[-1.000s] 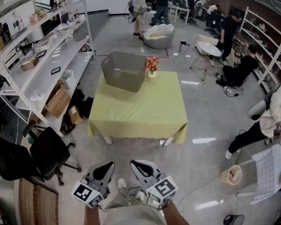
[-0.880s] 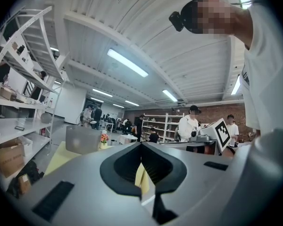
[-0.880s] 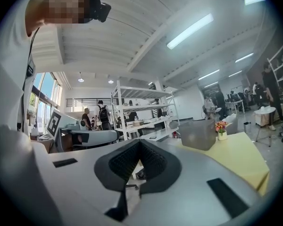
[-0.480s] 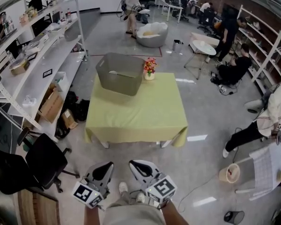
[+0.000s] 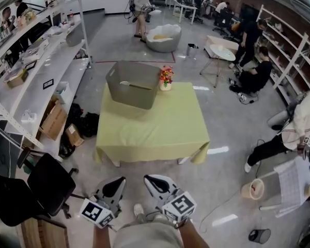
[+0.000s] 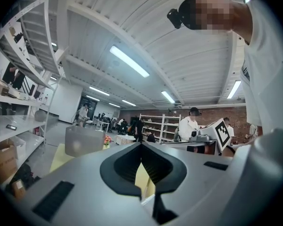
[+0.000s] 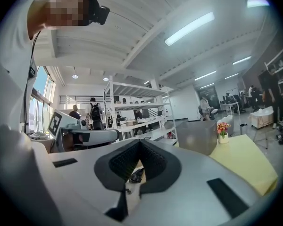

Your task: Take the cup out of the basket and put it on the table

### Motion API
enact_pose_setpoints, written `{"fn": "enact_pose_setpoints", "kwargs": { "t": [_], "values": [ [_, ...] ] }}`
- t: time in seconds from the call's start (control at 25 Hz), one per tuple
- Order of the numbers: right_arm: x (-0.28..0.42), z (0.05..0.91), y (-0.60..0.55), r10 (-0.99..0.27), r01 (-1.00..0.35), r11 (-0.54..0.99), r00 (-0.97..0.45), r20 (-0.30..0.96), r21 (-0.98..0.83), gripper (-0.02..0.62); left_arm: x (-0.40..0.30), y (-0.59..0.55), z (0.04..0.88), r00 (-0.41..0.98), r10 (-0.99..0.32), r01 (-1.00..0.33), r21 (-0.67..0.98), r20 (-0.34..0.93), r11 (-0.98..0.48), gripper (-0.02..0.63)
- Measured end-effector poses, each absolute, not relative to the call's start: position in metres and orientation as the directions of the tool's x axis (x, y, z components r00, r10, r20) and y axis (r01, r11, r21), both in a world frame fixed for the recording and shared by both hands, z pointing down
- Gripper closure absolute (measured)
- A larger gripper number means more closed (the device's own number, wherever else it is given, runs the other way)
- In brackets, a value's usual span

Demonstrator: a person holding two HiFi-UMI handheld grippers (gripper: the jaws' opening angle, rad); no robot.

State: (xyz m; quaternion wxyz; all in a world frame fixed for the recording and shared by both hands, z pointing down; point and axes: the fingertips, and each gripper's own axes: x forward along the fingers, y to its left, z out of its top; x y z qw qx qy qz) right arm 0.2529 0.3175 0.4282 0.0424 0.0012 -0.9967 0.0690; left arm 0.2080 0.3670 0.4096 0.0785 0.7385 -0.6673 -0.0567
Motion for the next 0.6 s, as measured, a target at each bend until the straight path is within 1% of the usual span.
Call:
{"fn": "enact_pose_setpoints", "kwargs": {
  "t": [0.6],
  "values": [
    [0.214,0.422,0.288,-0.017,-0.027,0.993,-0.996,0.086,-0.113,0.591,0.172,0.337,0.406,0.126,-0.992,-0.973,0.195,0.001,-0.124,0.597]
  ]
}}
